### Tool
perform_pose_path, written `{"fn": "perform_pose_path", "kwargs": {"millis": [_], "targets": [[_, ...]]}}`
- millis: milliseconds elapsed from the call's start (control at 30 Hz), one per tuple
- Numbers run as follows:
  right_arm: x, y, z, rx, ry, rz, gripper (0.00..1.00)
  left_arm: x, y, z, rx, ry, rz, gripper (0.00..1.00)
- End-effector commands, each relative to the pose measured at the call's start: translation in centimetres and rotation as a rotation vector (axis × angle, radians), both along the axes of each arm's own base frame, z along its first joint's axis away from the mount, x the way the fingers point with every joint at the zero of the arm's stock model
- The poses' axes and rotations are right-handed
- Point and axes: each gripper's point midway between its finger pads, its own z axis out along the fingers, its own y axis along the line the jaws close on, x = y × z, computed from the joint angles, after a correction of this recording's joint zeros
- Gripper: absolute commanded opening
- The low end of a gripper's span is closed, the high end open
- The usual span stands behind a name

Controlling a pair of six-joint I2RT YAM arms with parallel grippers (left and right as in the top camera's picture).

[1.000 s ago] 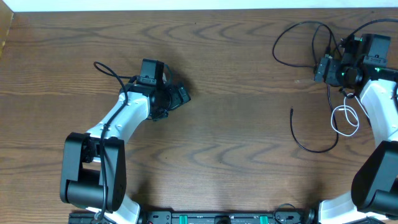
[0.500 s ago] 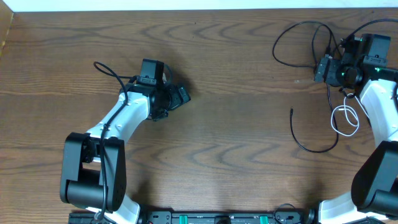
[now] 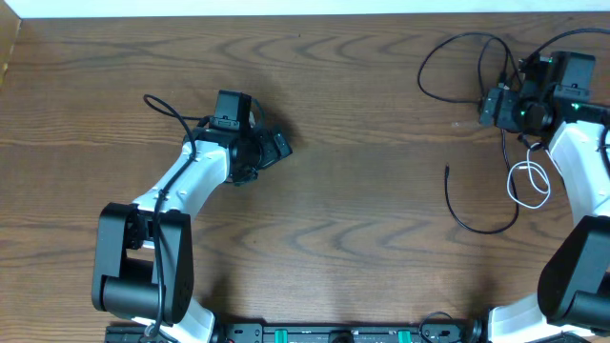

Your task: Untangle cables

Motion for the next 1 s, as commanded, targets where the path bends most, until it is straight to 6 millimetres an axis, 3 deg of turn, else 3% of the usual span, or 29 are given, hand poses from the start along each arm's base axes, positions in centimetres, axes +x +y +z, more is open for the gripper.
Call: {"fn": "perform_pose_path", "kwargs": {"millis": [0,167,300,500,633,800,967], "targets": [[-0.8,1.7,2.5,-0.005,-0.055,0.041,0.99,-0.1,0.3,-0.2,0.017,0.002,0.006,0.98],[-2.5,4.8,8.2,-0.025,-0.194,0.107,0.99,-0.1,0.3,-0.1,0.017,0.001,0.006,0.98],[-5.1,7.9,11.8,-0.029,-0.298,0.181,0.99,-0.1,0.3,-0.1,0.017,0.001,0.006,0.98],[-9.9,10.6,12.4,-0.024,-0.364,0.255,0.99,-0.1,0.3,-0.2,0.017,0.002,0.006,0.98],[-13.1,10.4,10.9,-0.037,-0.353,0.257,0.99,-0.1,0.3,-0.2,0.017,0.002,0.006,0.98],[-14.1,10.5,11.1,-0.043,-0.475,0.263,0.99,-0.1,0.3,-0.2,0.017,0.002,0.006,0.98],[-13.9,11.7,13.4,-0.023,-0.734,0.314,0.99,-0.1,0.3,-0.2,0.017,0.002,0.006,0.98]]}}
